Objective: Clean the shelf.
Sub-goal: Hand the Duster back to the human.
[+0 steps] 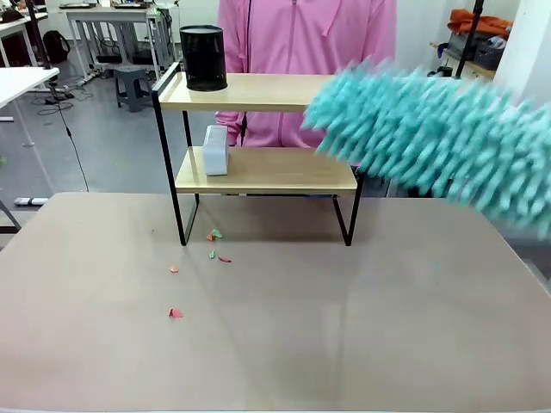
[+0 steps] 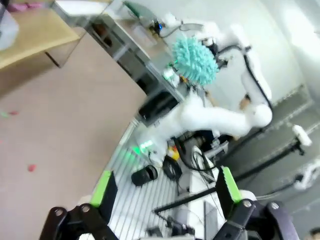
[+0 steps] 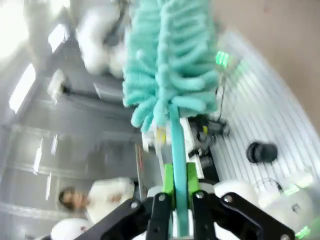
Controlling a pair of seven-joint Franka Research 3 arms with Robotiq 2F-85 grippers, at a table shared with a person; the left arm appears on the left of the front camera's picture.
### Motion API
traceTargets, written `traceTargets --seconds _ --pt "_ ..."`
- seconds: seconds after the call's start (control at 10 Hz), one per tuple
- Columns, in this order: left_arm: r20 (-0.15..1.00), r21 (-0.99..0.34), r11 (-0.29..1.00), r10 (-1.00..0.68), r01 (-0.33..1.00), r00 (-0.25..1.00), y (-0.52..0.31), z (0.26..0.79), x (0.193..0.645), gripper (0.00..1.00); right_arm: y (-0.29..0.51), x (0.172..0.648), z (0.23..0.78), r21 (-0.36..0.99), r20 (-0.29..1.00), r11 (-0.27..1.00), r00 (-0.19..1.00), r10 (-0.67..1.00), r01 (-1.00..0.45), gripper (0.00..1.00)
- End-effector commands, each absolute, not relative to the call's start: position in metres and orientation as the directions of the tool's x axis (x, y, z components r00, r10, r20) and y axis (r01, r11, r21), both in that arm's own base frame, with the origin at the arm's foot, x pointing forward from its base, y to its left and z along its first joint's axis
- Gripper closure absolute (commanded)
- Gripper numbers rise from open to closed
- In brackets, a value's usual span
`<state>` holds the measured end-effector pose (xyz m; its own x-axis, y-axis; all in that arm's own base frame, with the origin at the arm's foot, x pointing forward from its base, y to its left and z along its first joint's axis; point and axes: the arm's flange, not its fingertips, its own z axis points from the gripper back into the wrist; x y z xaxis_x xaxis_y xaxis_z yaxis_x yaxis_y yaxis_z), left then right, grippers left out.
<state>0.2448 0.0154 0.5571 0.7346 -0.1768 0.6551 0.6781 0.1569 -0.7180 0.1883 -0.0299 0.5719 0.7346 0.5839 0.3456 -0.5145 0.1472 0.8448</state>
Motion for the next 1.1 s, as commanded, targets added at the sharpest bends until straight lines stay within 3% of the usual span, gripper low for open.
traceTargets --seconds 0.0,0.1,0.2,0.4,0.8,1.0 --pt "0.628 -0.736 0.111 -0.257 0.667 0.735 -0.036 0.530 0.234 0.00 -0.033 0.202 0.556 0.838 0.344 0.005 0.537 0.771 -0.545 0.88" --pt "0.594 -0.749 0.163 -0.266 0.643 0.759 -0.040 0.518 0.240 0.00 -0.035 0.212 0.543 0.850 0.338 0.098 0.678 0.653 -0.518 0.88" --pt "0.634 -0.727 0.134 -0.244 0.673 0.734 -0.011 0.553 0.250 0.00 -0.011 0.194 0.560 0.842 0.327 0.093 0.640 0.695 -0.532 0.88" --pt "0.634 -0.727 0.134 -0.244 0.673 0.734 -0.011 0.553 0.250 0.00 -0.007 0.204 0.547 0.852 0.309 0.081 0.621 0.721 -0.517 0.88" --pt "0.630 -0.738 0.173 -0.167 0.652 0.758 -0.081 0.540 0.291 0.00 0.078 0.315 0.573 0.849 0.087 0.196 0.495 0.864 -0.492 0.88" --pt "0.592 -0.754 0.203 -0.202 0.624 0.781 -0.107 0.523 0.305 0.00 0.124 0.355 0.563 0.866 0.022 0.186 0.407 0.913 -0.464 0.88"
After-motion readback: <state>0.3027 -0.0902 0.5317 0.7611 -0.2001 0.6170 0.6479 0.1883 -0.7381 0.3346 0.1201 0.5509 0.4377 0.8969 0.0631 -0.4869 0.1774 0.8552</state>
